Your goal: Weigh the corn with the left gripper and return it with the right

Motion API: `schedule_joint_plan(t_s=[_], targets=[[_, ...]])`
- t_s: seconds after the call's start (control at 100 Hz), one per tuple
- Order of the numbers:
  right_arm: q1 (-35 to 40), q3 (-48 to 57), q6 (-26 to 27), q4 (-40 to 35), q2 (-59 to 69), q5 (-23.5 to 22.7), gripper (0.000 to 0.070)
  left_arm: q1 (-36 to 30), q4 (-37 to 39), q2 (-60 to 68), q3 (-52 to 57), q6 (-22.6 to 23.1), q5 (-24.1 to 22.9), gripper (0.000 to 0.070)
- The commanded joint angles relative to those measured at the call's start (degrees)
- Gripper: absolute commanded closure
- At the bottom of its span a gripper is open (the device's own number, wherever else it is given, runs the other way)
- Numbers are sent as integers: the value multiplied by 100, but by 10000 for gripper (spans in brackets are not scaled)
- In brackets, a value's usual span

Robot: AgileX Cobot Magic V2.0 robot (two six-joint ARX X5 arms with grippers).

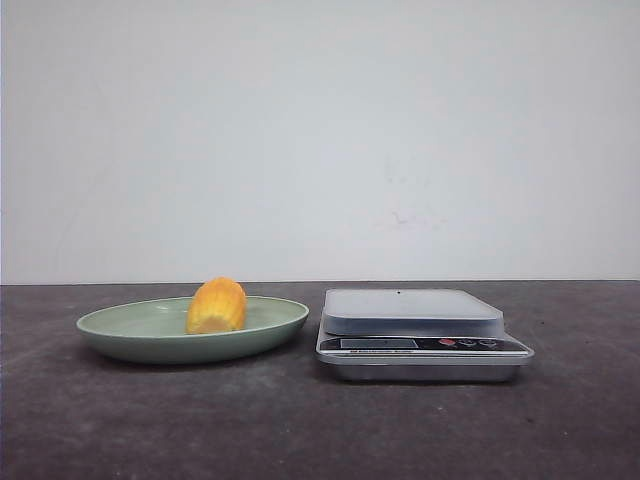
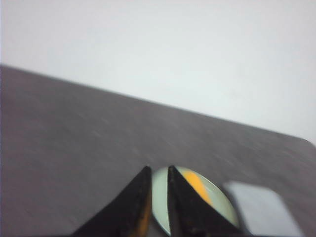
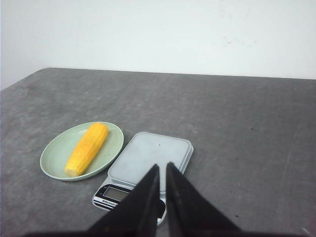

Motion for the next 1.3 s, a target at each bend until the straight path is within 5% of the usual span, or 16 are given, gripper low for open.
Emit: schedule_joint_plan(t_s=[0.0, 0.2, 0.35, 0.58, 1.29], targets=[[42, 44, 59, 66, 11, 4, 685, 428, 667, -107, -404, 721, 50, 683], [42, 44, 59, 66, 11, 2, 685, 1978, 3049, -640, -2374, 1270, 1843, 683], [42, 44, 61, 66, 11, 2, 685, 2649, 4022, -866, -3692, 1187, 2363, 683], [42, 44, 59, 63, 11, 4, 685, 2896, 4435, -1163, -4769, 1191, 2409, 683], [42, 48, 59, 63, 11, 4, 685, 2820, 3936, -1163, -5316, 1239, 2402, 683]])
